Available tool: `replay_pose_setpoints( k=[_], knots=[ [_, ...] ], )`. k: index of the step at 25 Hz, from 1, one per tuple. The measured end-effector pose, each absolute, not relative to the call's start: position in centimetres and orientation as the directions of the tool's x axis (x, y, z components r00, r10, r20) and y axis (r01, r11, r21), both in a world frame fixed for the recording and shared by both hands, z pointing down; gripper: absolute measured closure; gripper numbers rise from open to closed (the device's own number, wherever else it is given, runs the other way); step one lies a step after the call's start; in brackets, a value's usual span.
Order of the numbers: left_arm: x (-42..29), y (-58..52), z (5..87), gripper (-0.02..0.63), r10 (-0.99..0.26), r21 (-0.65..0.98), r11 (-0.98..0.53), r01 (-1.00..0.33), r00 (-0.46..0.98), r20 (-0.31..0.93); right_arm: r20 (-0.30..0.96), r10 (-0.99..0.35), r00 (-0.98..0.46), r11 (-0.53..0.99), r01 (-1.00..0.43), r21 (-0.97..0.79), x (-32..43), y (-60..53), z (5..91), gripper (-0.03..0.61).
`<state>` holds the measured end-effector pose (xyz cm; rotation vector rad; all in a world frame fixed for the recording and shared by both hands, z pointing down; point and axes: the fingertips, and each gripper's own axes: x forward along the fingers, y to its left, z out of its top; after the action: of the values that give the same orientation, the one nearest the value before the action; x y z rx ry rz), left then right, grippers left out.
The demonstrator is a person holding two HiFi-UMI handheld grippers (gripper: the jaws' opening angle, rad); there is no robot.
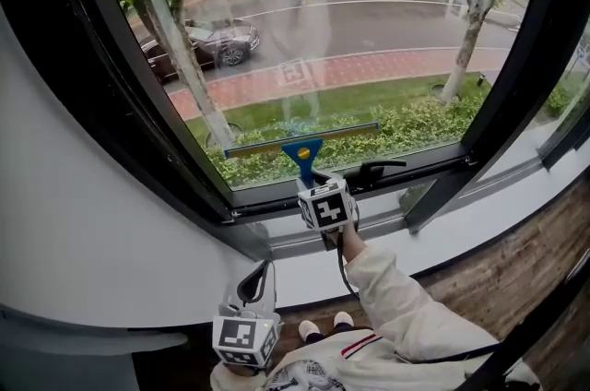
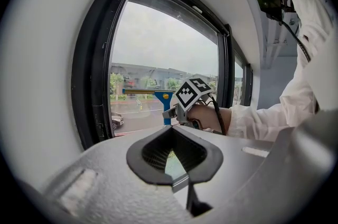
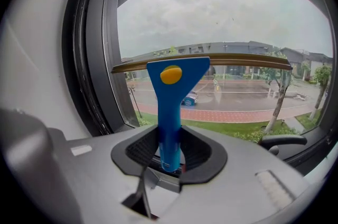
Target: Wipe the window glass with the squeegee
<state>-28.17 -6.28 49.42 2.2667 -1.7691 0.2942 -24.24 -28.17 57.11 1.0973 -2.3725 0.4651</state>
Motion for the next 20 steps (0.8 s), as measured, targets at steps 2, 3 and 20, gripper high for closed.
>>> replay_pose_setpoints(
  k=[2, 3, 20],
  knots=[
    [-28.1, -6.3, 49.5, 0.614, -0.919, 0.072, -0.230, -0.970, 0.241, 0.311, 0.571, -0.611, -0.549, 0.612, -0.784, -0.099, -24.0, -28.0, 57.8, 0.445],
    [-28.1, -6.4, 49.6, 0.614, -0.919, 0.074, -0.230, -0.970, 0.242, 0.312, 0.578, -0.609, -0.543, 0.610, -0.787, -0.097, -23.9, -27.9, 58.1, 0.445],
    [-28.2, -6.3, 50.3, 0.614, -0.914, 0.087, -0.228, -0.970, 0.244, 0.325, 0.616, -0.578, -0.536, 0.608, -0.786, -0.113, -23.7, -26.9, 60.4, 0.445]
  ],
)
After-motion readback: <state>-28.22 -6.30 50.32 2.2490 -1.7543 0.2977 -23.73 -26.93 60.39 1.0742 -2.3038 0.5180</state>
